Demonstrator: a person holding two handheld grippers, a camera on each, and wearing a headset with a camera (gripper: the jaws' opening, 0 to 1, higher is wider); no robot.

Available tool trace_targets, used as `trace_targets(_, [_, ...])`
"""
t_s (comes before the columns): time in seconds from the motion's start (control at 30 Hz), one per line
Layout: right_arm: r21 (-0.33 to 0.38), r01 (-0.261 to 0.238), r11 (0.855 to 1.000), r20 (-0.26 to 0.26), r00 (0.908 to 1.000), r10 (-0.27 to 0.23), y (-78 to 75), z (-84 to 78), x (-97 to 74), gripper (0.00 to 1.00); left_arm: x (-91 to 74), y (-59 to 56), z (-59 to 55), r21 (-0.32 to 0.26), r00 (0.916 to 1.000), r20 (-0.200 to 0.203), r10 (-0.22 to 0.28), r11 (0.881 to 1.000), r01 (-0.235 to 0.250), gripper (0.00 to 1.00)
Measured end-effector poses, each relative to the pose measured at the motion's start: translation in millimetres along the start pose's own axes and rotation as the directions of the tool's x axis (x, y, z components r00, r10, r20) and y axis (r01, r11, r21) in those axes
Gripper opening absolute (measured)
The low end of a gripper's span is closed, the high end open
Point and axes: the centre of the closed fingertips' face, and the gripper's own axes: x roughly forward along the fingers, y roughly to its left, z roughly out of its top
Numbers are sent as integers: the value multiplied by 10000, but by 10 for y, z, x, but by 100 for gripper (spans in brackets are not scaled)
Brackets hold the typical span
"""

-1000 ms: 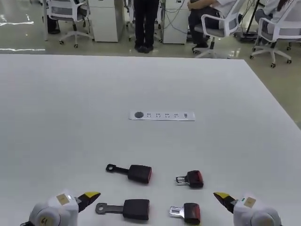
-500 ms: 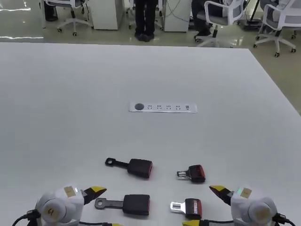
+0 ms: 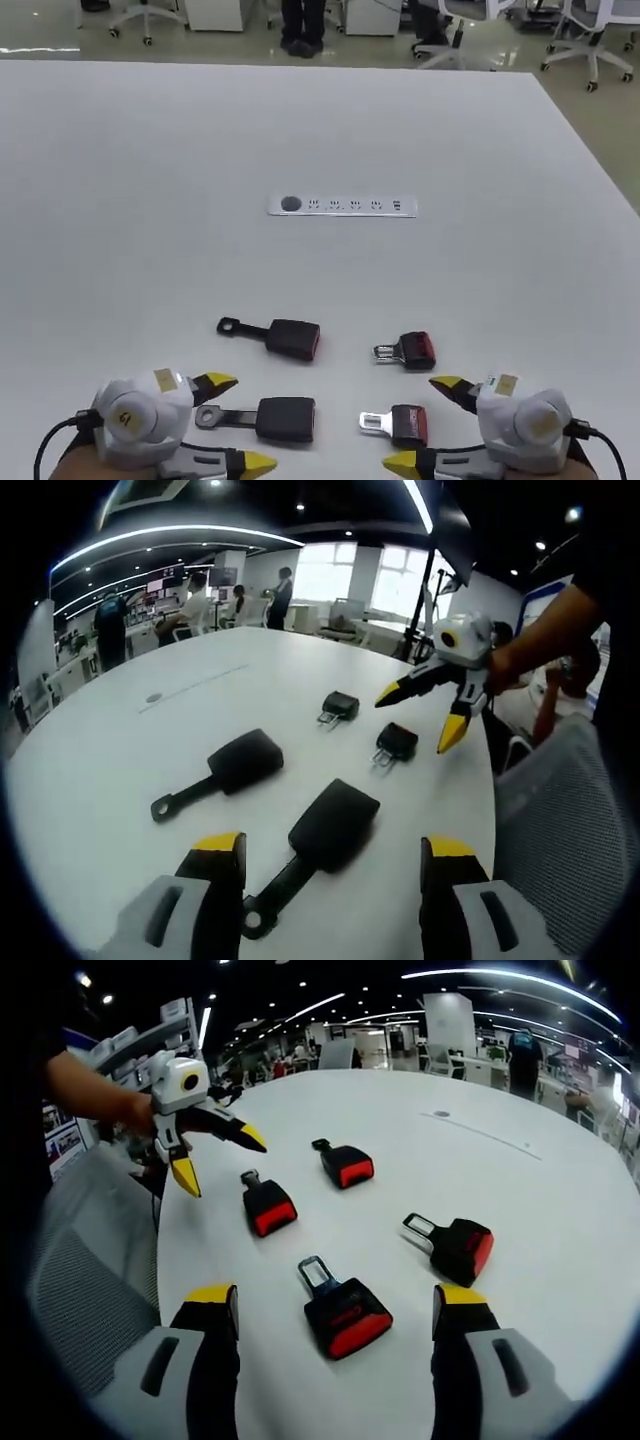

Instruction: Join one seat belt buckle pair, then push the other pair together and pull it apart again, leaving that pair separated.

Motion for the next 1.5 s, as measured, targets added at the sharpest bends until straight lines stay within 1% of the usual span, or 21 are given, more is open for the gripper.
trace_targets(0.07, [41,-131,9999,-64,9999,131,-9,-8,17,78,46,7,14,52,9999,-92,-96,9999,96,72])
trace_targets(0.1, [64,-253,9997,-80,9996,253,-16,-18,32,79,49,33,-31,173,9996,-253,-142,9997,146,72])
trace_targets(0.13, [32,-310,9995,-116,9995,311,-23,-28,42,79,58,41,-31,223,9996,-247,-161,9996,166,72])
trace_targets(0.17, [-26,-363,9993,-185,9992,362,-26,-39,48,78,70,14,8,229,9993,-261,-252,9994,258,72])
trace_targets(0.27, [-151,-660,9977,-402,9971,653,-6,-74,62,78,122,14,1,397,9984,-395,-412,9983,427,72])
trace_targets(0.37, [-359,-932,9950,-712,9933,905,4,-141,89,77,186,-26,-4,810,9941,-811,-723,9936,788,70])
trace_targets(0.47, [-548,-1150,9919,-960,9894,1094,18,-179,86,74,252,-101,34,1080,9907,-986,-936,9887,1041,67])
trace_targets(0.63, [-538,-1305,9900,-1137,9858,1237,-15,-235,121,71,321,-83,23,1204,9876,-1138,-1079,9853,1215,65])
trace_targets(0.73, [-596,-1412,9882,-1250,9832,1330,-15,-253,114,68,370,-114,36,1387,9848,-1236,-1217,9806,1386,59])
trace_targets(0.83, [-609,-1525,9864,-1470,9789,1422,-43,-315,118,64,401,-109,-9,1473,9802,-1485,-1313,9772,1532,57])
trace_targets(0.9, [-708,-1609,9844,-1441,9782,1495,-44,-310,120,63,422,-96,-44,1635,9780,-1623,-1312,9739,1578,56])
trace_targets(1.07, [-1061,-1798,9780,-1577,9741,1619,-43,-326,117,56,446,-73,-74,1853,9742,-1744,-1435,9668,1756,51])
trace_targets(1.17, [-1198,-1931,9738,-1683,9707,1717,-51,-340,136,52,469,-57,-161,2322,9662,-2121,-1467,9528,1956,49])
trace_targets(1.2, [-1311,-1958,9718,-1704,9702,1725,-55,-345,138,51,476,-72,-141,2479,9671,-2025,-1543,9473,2030,49])
trace_targets(1.23, [-1414,-1995,9696,-1746,9691,1740,-59,-349,139,51,477,-58,-139,2351,9676,-2040,-1487,9520,1958,48])
trace_targets(1.27, [-1423,-2013,9692,-1756,9687,1754,-61,-349,140,50,476,-50,-136,2371,9679,-2038,-1470,9518,1945,47])
trace_targets(1.33, [-1420,-2056,9683,-1796,9673,1791,-64,-345,141,49,480,-45,-129,2604,9672,-2068,-1473,9446,1996,44])
trace_targets(1.4, [-1667,-2100,9634,-1950,9648,1766,-82,-364,141,47,495,-22,-140,2977,9634,-2266,-1435,9315,2088,41])
trace_targets(1.43, [-1886,-2109,9591,-2052,9636,1715,-93,-374,140,46,493,-8,-134,3285,9620,-2355,-1378,9203,2123,40])
trace_targets(1.47, [-1949,-2161,9567,-2101,9620,1745,-84,-377,139,44,481,-43,-134,3058,9570,-2435,-1576,9239,2299,40])
trace_targets(1.5, [-1943,-2243,9550,-2137,9598,1819,-77,-383,136,42,483,-43,-122,3254,9562,-2425,-1642,9147,2396,40])
